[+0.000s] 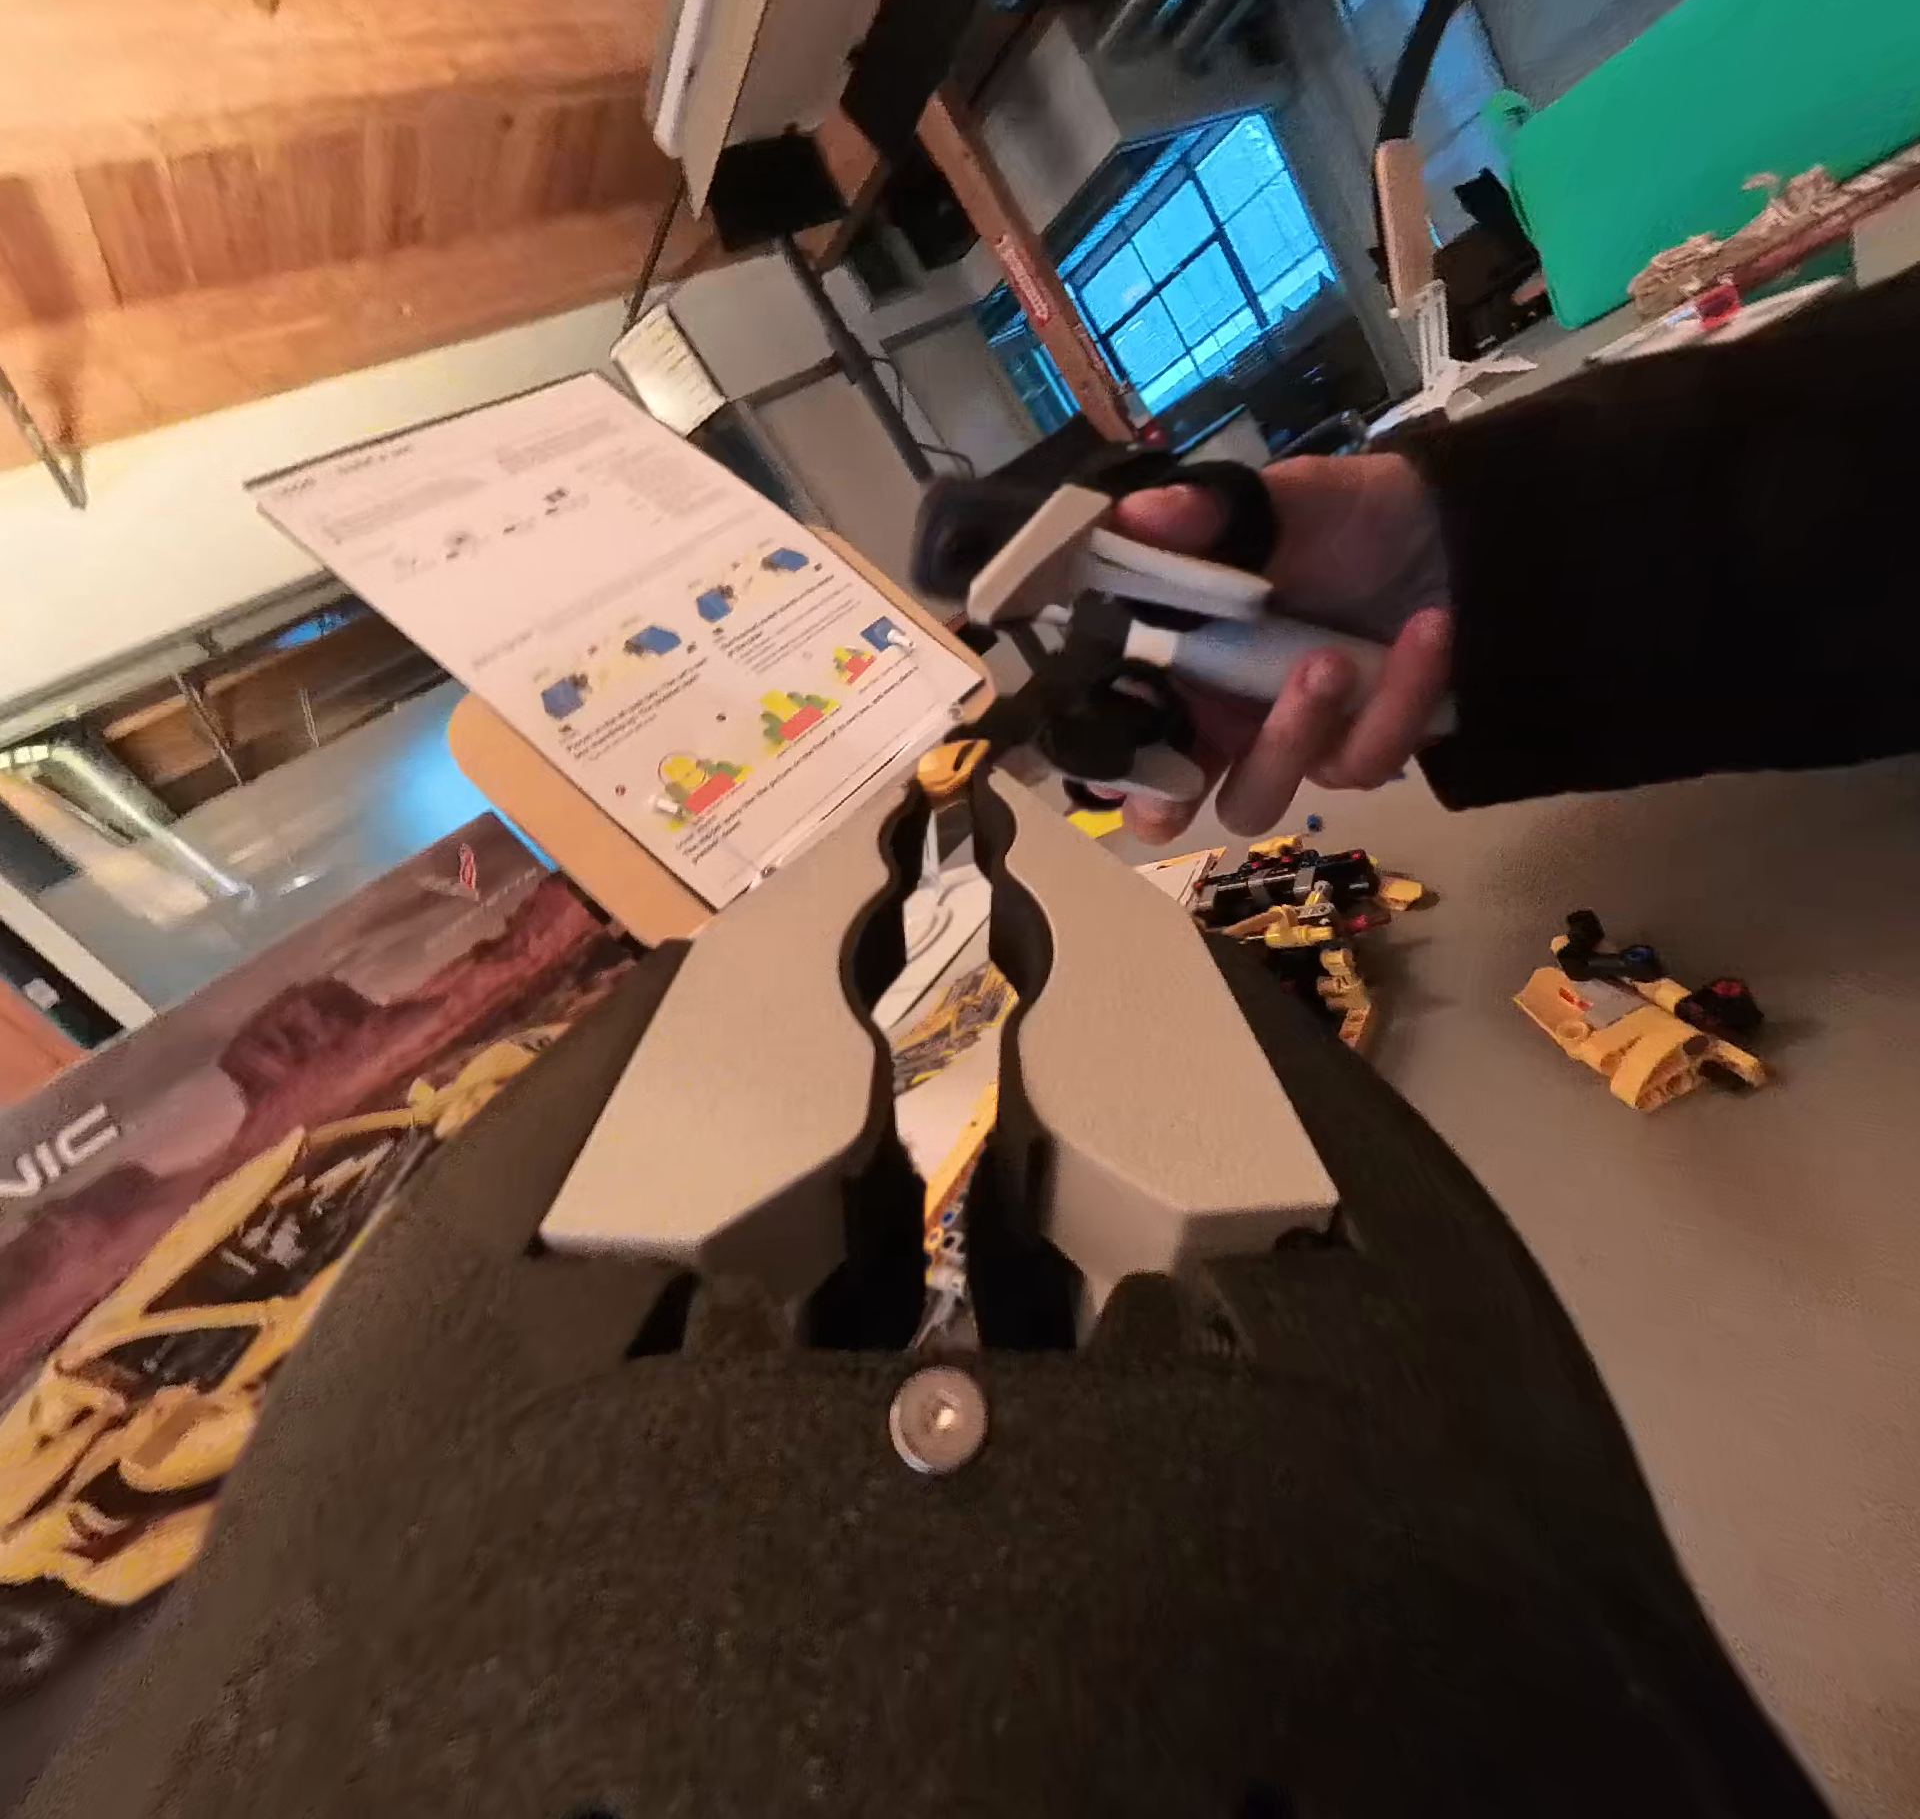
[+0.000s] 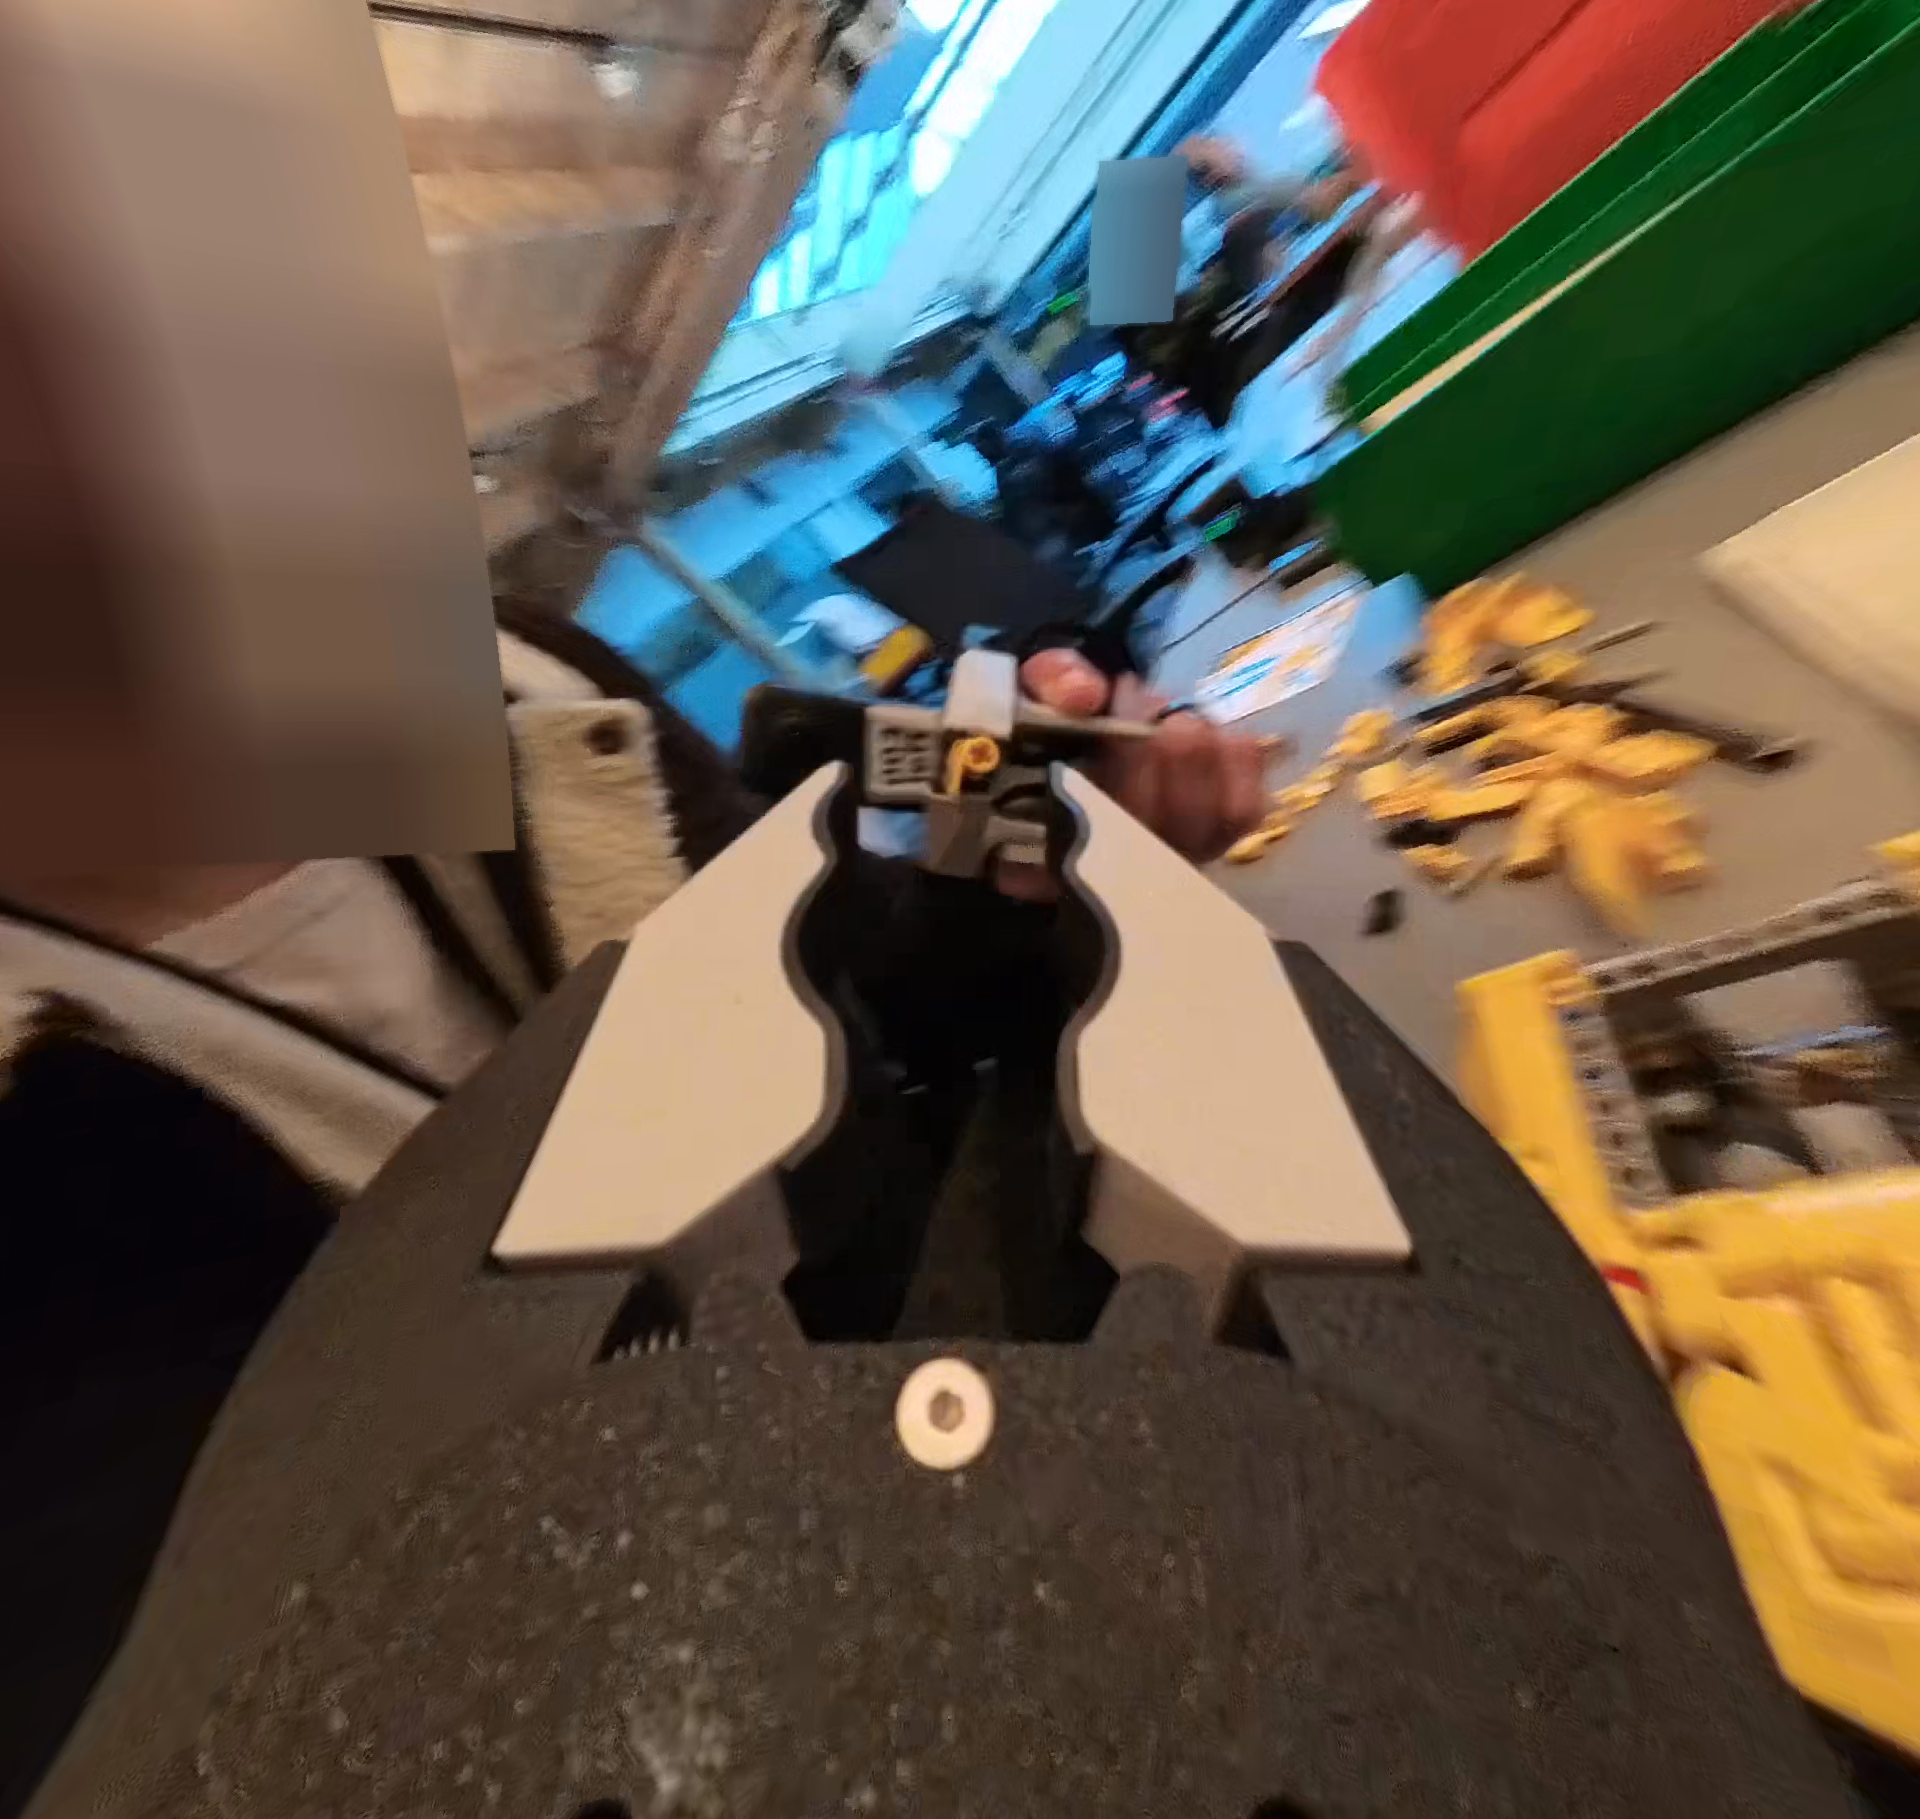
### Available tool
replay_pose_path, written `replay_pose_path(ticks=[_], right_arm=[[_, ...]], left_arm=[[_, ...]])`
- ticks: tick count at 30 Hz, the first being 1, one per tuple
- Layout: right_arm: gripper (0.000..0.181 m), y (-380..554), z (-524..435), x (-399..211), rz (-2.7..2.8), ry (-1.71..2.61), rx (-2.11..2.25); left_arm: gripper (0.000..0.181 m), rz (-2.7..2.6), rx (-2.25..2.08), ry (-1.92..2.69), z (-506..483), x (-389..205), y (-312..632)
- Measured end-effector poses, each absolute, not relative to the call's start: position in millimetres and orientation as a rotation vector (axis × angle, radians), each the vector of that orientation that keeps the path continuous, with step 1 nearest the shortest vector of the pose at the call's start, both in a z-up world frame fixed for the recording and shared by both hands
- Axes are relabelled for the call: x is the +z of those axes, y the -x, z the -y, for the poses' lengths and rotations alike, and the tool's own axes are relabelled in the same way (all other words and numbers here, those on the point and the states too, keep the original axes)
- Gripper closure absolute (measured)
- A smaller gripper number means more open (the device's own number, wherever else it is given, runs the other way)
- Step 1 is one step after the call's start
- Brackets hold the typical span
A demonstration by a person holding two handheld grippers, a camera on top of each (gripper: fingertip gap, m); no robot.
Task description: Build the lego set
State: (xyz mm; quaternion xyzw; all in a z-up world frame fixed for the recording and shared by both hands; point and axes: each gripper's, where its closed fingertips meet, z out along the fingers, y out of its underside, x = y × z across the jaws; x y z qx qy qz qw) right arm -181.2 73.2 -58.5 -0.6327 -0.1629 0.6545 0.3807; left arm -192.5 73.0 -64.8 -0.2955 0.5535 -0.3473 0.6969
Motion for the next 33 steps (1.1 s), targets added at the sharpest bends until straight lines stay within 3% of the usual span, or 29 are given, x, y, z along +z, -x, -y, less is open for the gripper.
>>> replay_pose_path(ticks=[4, 7, 14, 18, 22, 29, 33], right_arm=[[0.15, 201.8, -58.1, -64.2, 0.437, 1.645, 1.979], [0.164, 202.9, -61.9, -68.1, 0.408, 1.654, 1.995], [0.173, 200.9, -63.2, -75.6, 0.381, 1.705, 1.983], [0.174, 195.2, -72.9, -84.7, 0.319, 1.755, 1.925], [0.175, 188.6, -84.9, -94.9, 0.277, 1.798, 1.807], [0.175, 168.3, -102.4, -87.1, 0.202, 1.725, 1.632], [0.175, 168.0, -105.2, -82.0, 0.308, 1.72, 1.415]], left_arm=[[0.173, -1.269, -0.728, 0.597, -65.2, -68.1, 189.8], [0.173, -1.291, -0.703, 0.562, -61.1, -70.1, 188.7], [0.173, -1.321, -0.651, 0.533, -58.9, -75.0, 187.1], [0.172, -1.336, -0.683, 0.669, -67.8, -83.2, 182.1], [0.154, -1.306, -0.711, 0.88, -87.3, -92.0, 178.2], [0.155, -1.263, -0.928, 1.033, -93.8, -92.2, 183.1], [0.155, -1.174, -1.265, 1.16, -94.7, -82.4, 185.3]])
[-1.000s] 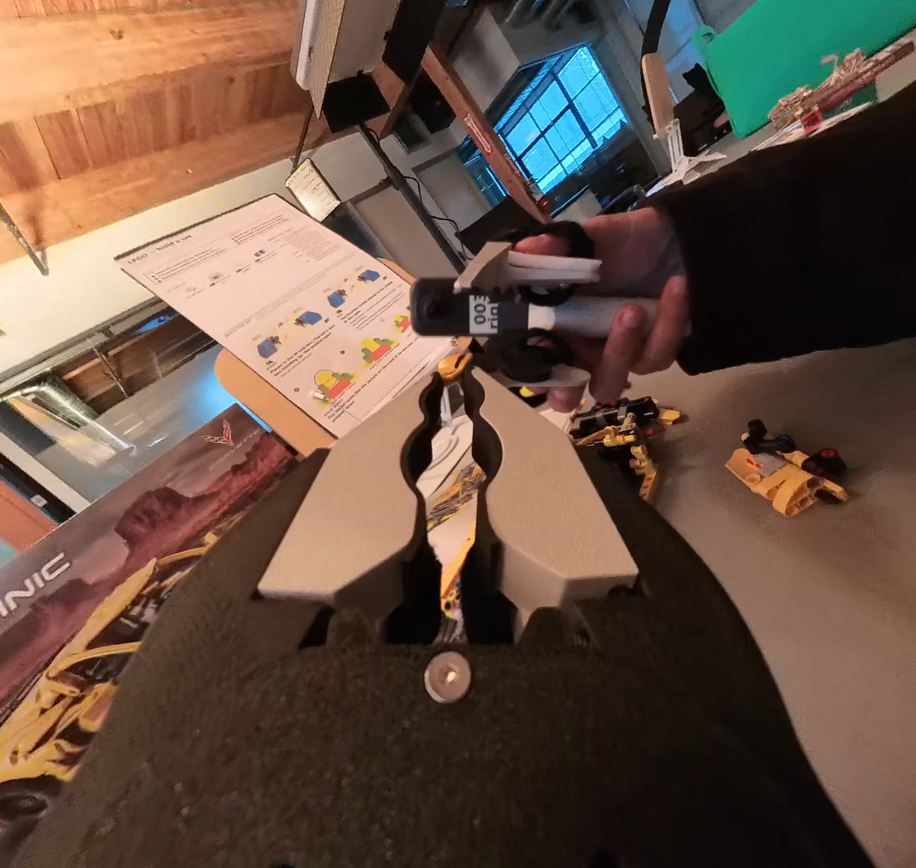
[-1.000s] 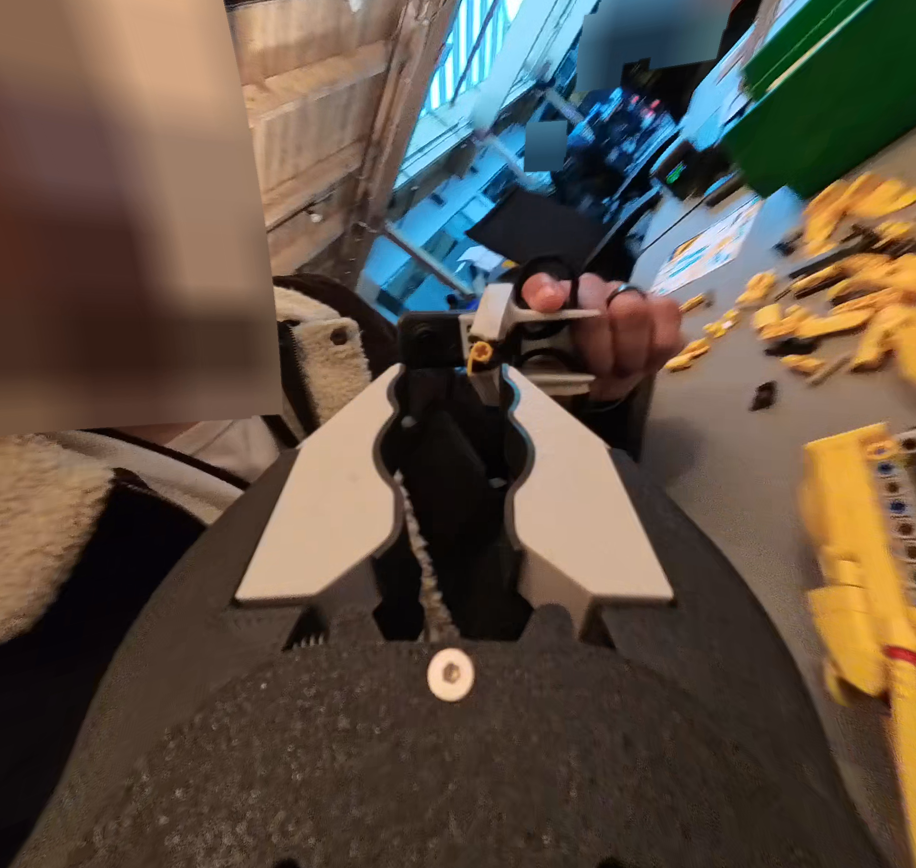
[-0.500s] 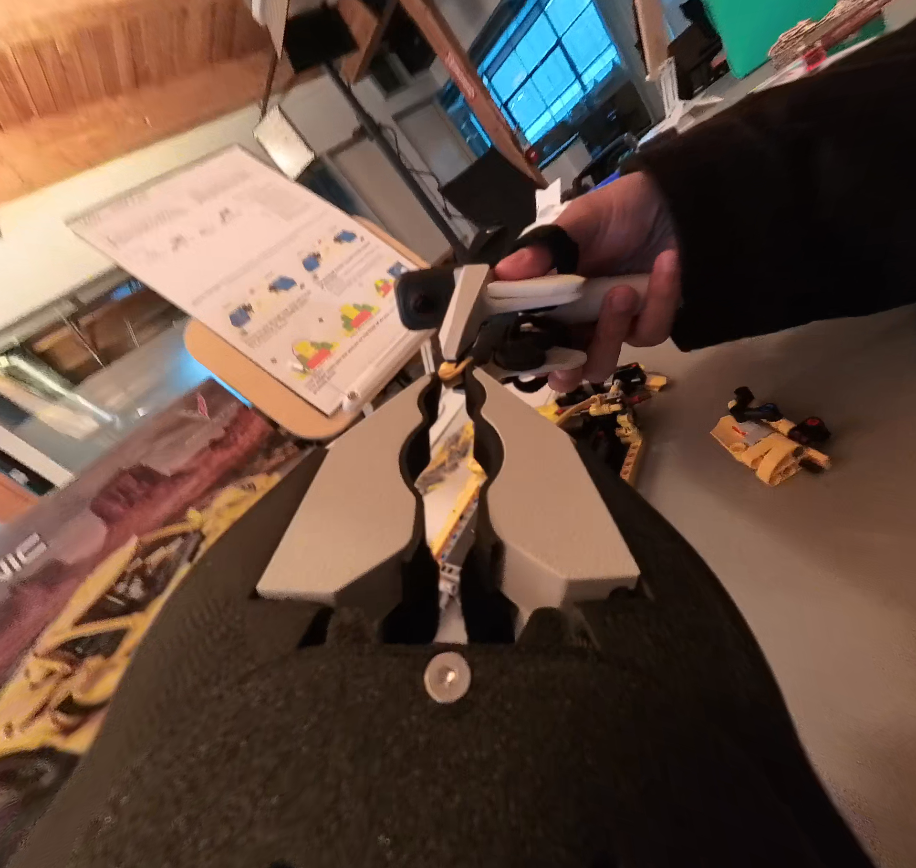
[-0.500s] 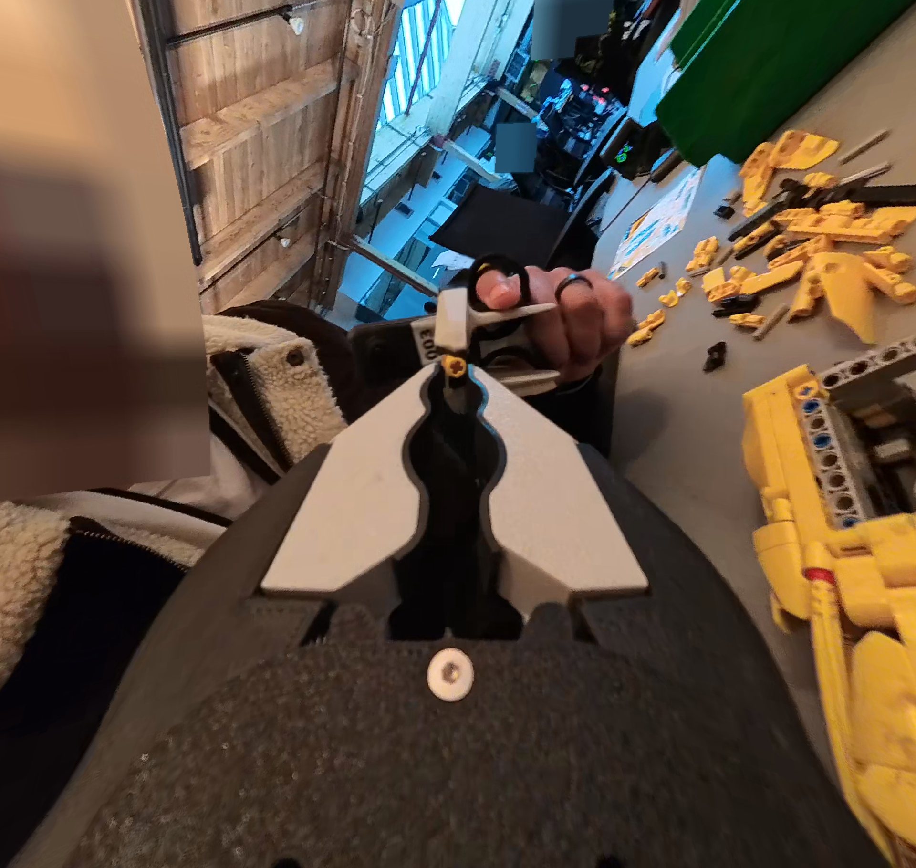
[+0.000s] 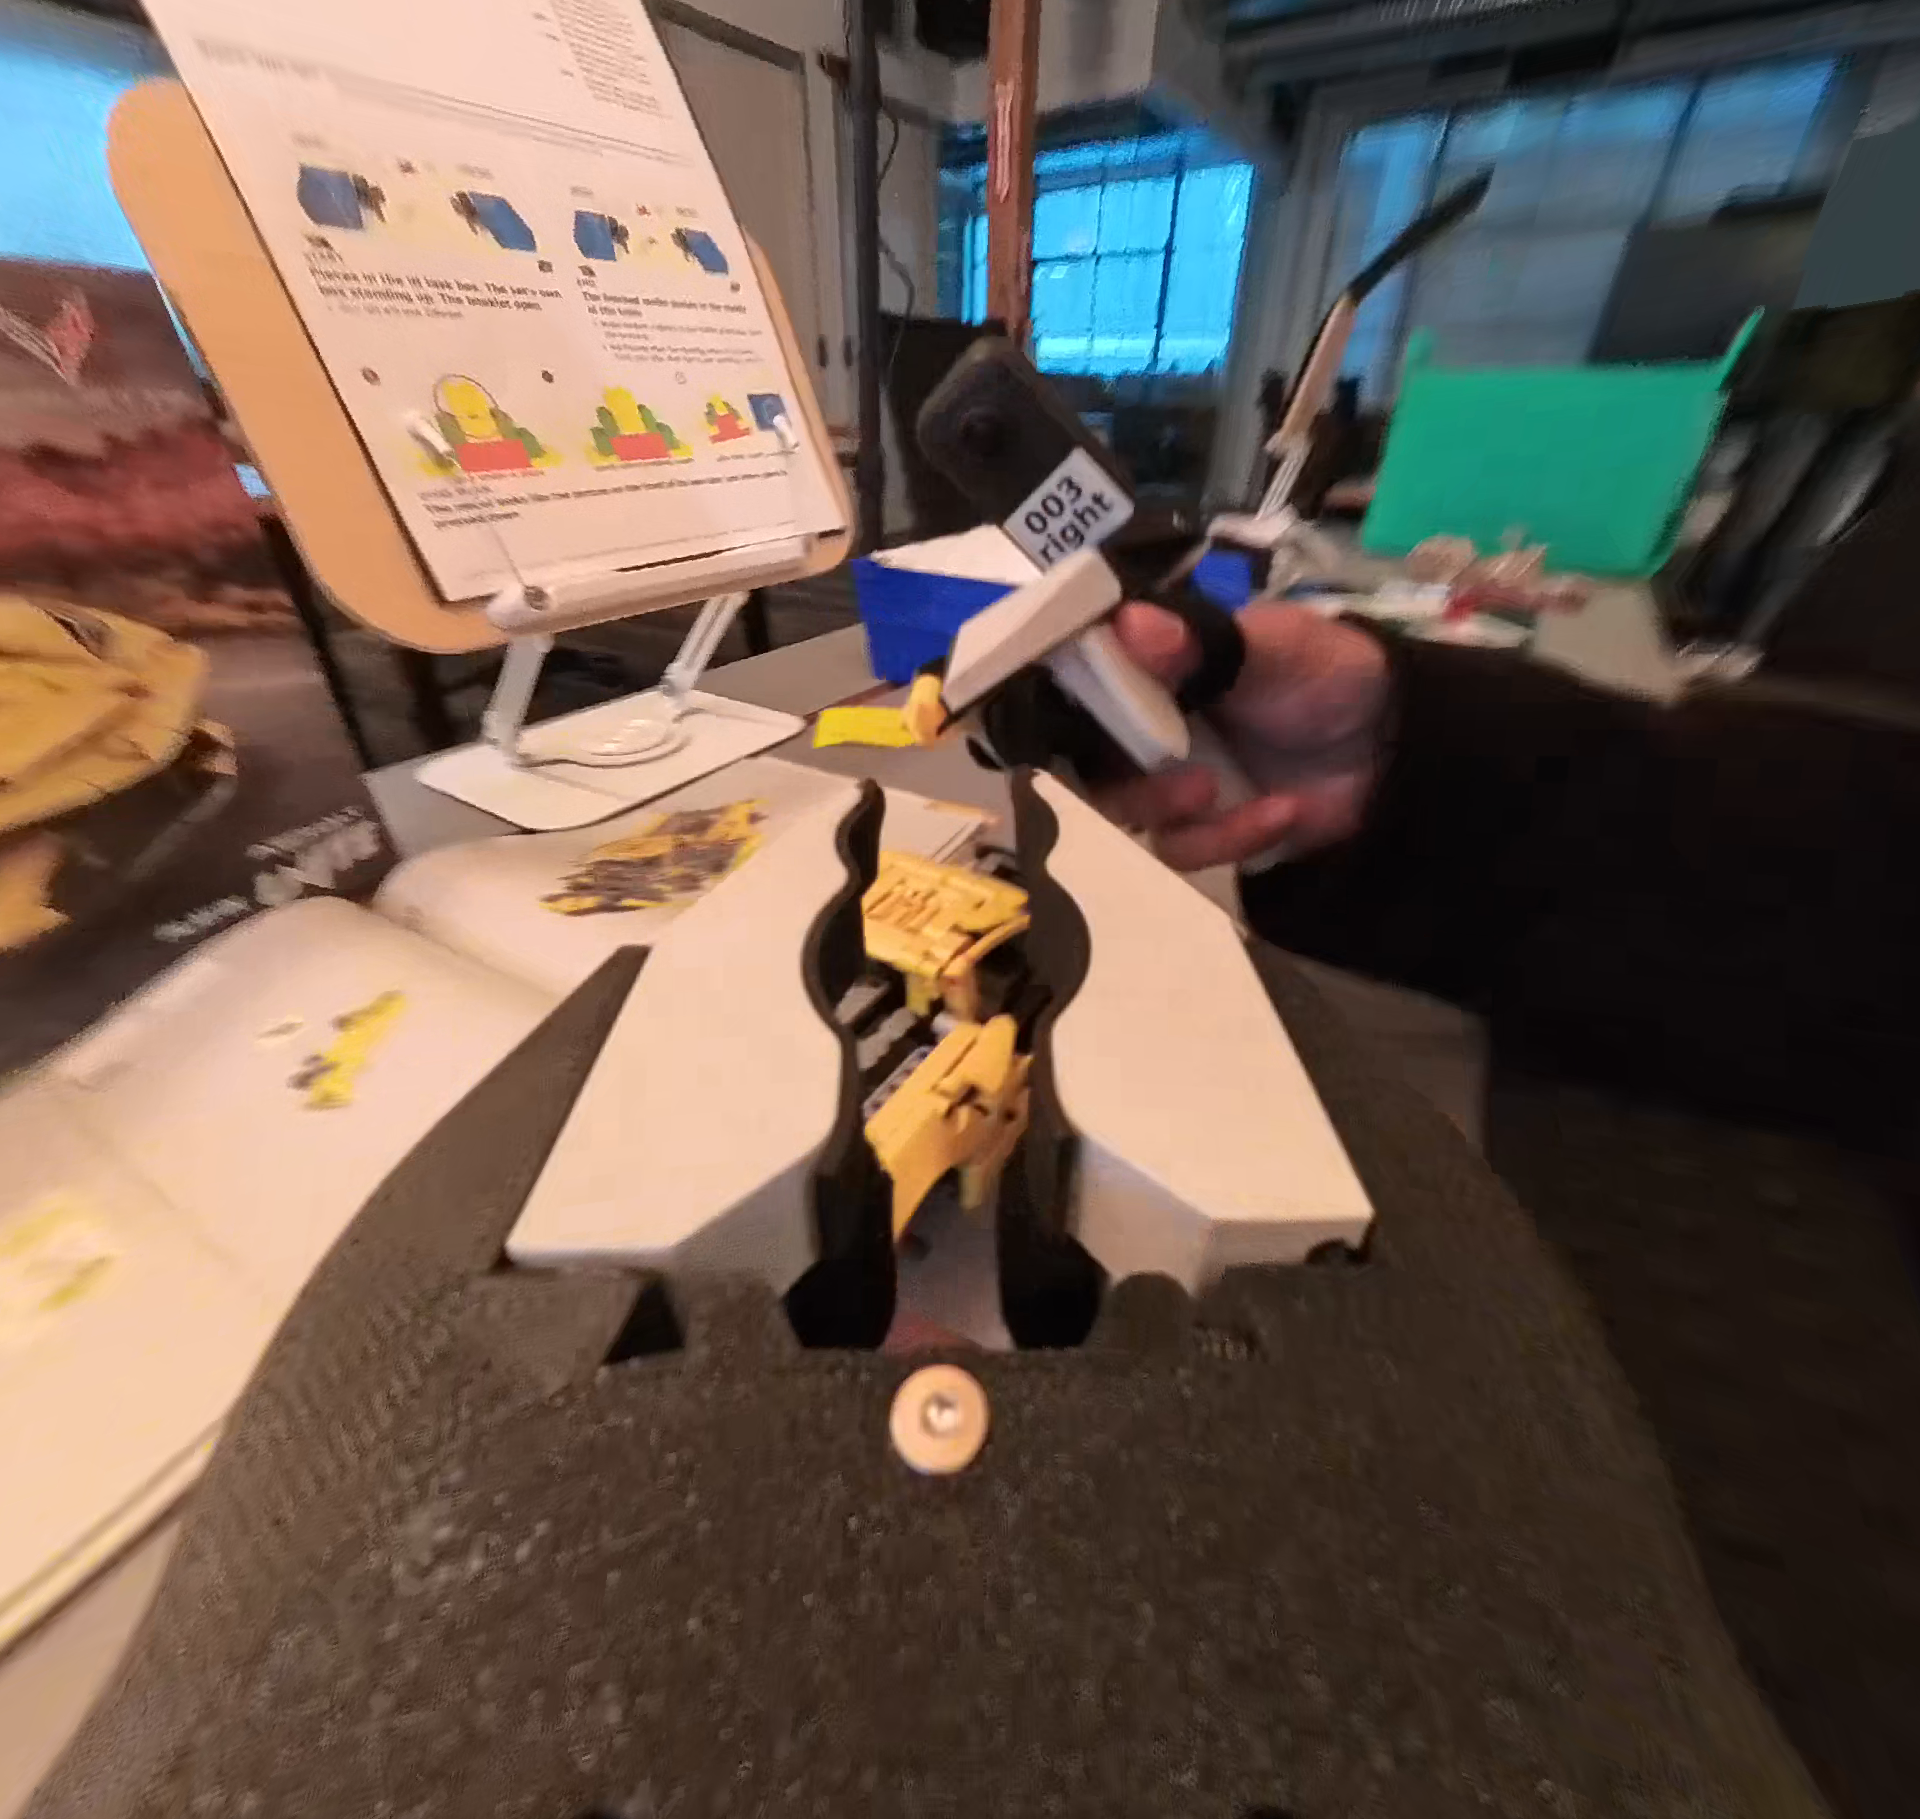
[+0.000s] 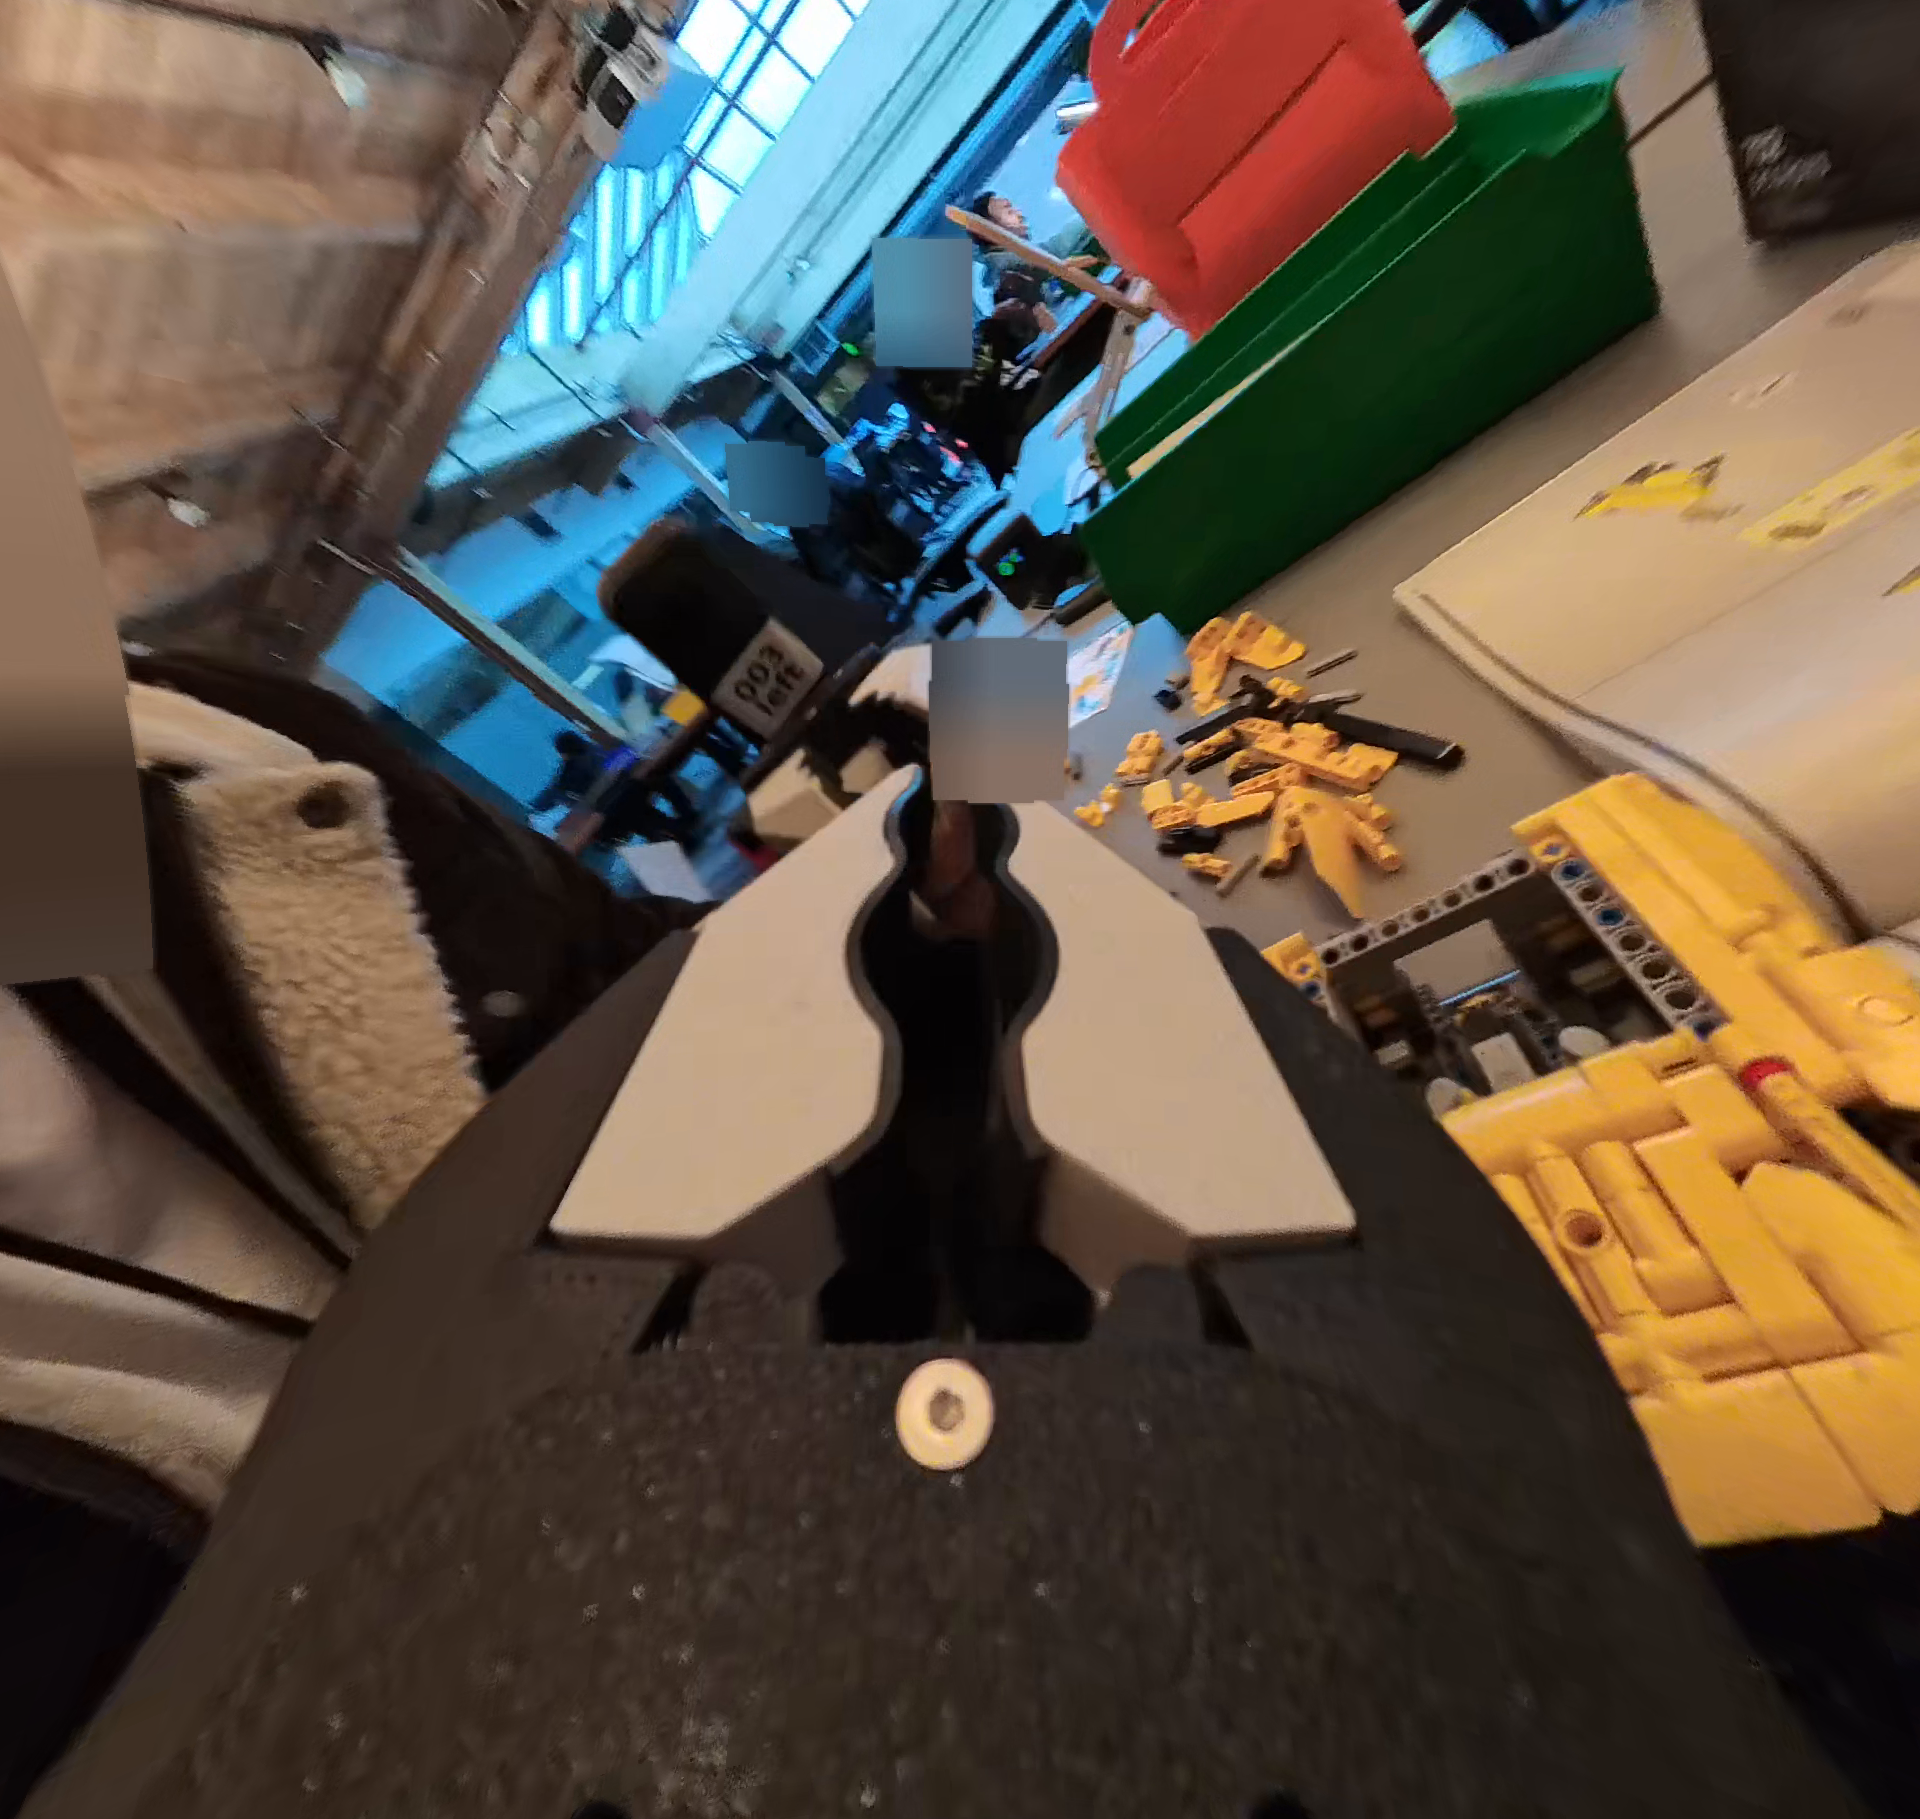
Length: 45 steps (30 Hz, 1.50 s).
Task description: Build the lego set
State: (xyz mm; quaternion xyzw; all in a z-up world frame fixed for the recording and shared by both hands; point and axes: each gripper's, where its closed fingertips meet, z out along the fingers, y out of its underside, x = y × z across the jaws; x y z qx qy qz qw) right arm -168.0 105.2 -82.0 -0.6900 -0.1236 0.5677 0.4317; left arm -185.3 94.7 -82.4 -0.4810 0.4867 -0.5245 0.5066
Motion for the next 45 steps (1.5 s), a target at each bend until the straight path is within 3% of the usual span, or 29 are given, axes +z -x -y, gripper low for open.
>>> replay_pose_path(ticks=[8, 13, 45], right_arm=[[0.175, 193.5, -97.1, -75.1, 0.433, 1.684, 1.381], [0.175, 198.7, -95.1, -75.2, 0.438, 1.676, 1.43], [0.175, 201.1, -94.1, -75.7, 0.463, 1.668, 1.407]], left_arm=[[0.161, -1.145, -1.538, 1.192, -89.5, -75.3, 191.4], [0.175, -1.158, -1.593, 1.187, -87.3, -75.0, 193.0], [0.172, -1.041, -1.898, 1.239, -91.5, -68.9, 199.9]])
